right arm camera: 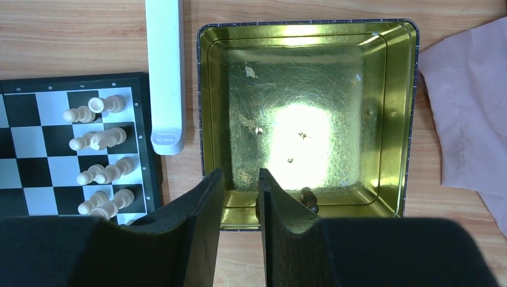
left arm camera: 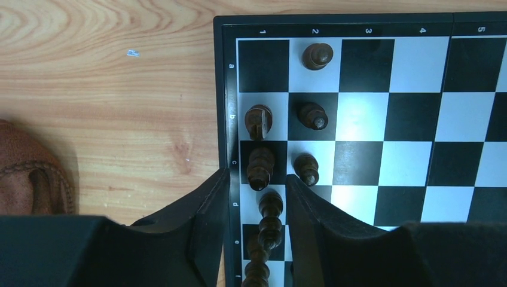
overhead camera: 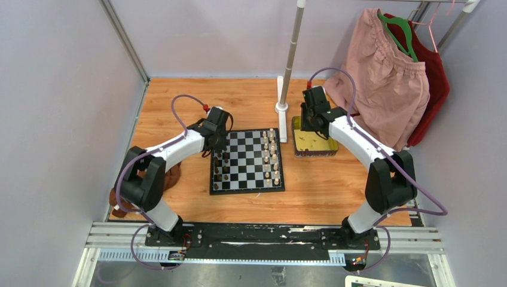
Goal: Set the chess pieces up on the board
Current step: Place the chess piece on the chessboard.
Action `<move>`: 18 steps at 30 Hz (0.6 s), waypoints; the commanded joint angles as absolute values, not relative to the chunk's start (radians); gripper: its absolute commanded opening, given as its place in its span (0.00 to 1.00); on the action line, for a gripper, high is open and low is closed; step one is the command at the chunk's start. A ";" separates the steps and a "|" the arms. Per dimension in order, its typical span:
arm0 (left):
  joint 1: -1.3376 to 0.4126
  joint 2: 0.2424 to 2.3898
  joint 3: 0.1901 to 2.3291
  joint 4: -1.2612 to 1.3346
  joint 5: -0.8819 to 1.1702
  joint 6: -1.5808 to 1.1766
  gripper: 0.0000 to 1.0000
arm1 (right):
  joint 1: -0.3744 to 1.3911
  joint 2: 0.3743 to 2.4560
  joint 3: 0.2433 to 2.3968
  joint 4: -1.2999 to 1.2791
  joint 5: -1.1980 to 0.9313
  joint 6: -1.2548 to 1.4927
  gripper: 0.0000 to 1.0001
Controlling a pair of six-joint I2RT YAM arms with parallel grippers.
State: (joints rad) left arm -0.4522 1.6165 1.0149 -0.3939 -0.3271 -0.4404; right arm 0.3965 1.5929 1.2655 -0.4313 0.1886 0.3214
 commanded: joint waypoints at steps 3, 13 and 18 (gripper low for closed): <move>-0.442 1.523 1.044 -0.426 -0.364 -0.450 0.45 | 0.376 1.605 1.280 -0.467 0.211 0.298 0.33; -0.442 1.439 1.062 -0.465 -0.331 -0.480 0.45 | 0.380 1.694 1.320 -0.472 0.024 0.231 0.39; -0.442 1.414 1.052 -0.470 -0.329 -0.483 0.45 | 0.387 1.750 1.344 -0.482 -0.001 0.226 0.40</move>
State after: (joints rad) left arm -0.4519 1.4464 1.0389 -0.4572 -0.3290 -0.4679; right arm 0.3893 1.7176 1.3018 -0.4519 0.0471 0.2501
